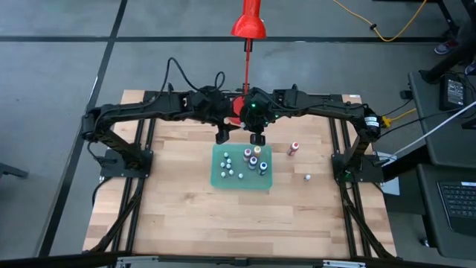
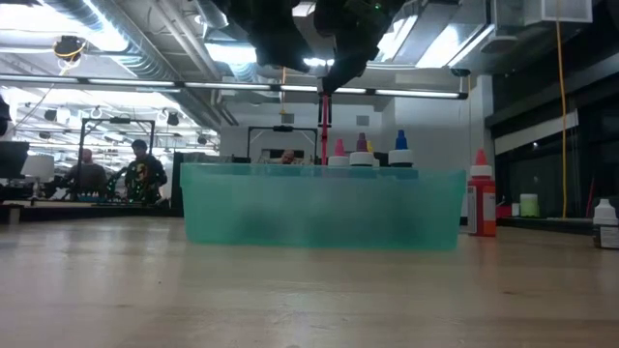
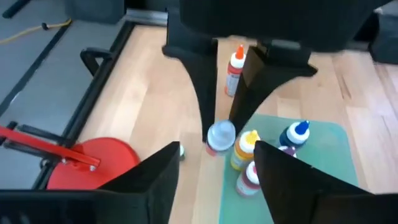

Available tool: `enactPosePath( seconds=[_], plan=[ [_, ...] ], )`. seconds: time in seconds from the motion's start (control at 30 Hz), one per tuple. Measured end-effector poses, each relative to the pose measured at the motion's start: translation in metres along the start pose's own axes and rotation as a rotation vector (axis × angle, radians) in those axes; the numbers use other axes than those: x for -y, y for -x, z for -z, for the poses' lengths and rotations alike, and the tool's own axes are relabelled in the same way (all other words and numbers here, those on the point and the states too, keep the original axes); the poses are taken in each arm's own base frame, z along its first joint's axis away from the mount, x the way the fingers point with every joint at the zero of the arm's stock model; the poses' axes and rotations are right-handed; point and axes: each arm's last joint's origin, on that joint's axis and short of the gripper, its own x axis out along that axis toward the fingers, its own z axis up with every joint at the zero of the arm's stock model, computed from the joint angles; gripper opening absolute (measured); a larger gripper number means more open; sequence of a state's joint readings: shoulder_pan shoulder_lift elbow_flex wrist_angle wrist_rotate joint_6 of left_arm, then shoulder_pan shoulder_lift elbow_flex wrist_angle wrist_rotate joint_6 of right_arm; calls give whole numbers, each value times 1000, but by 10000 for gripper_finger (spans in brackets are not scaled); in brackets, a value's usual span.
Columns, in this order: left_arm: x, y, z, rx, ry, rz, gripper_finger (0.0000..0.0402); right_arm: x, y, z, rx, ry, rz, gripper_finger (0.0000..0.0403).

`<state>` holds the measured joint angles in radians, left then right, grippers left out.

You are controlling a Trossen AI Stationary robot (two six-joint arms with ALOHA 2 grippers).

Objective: Pick & Place food coloring
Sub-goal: Put the small pink food coloring bottle into the green bin

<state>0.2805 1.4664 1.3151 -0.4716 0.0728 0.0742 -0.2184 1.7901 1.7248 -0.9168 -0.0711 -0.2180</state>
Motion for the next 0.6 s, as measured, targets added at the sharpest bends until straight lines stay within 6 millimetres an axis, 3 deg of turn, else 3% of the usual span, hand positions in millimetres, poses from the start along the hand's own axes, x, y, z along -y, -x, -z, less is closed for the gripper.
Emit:
enactPosePath(
  seconds=[0.23,0.6],
  plan=[
    [2,-9,1,-1,-5,29,214,0,0,-1,5,0,1,55],
    [1,-11,0,5,-8,36,168,0,0,-1,7,-3,1,55]
  ],
)
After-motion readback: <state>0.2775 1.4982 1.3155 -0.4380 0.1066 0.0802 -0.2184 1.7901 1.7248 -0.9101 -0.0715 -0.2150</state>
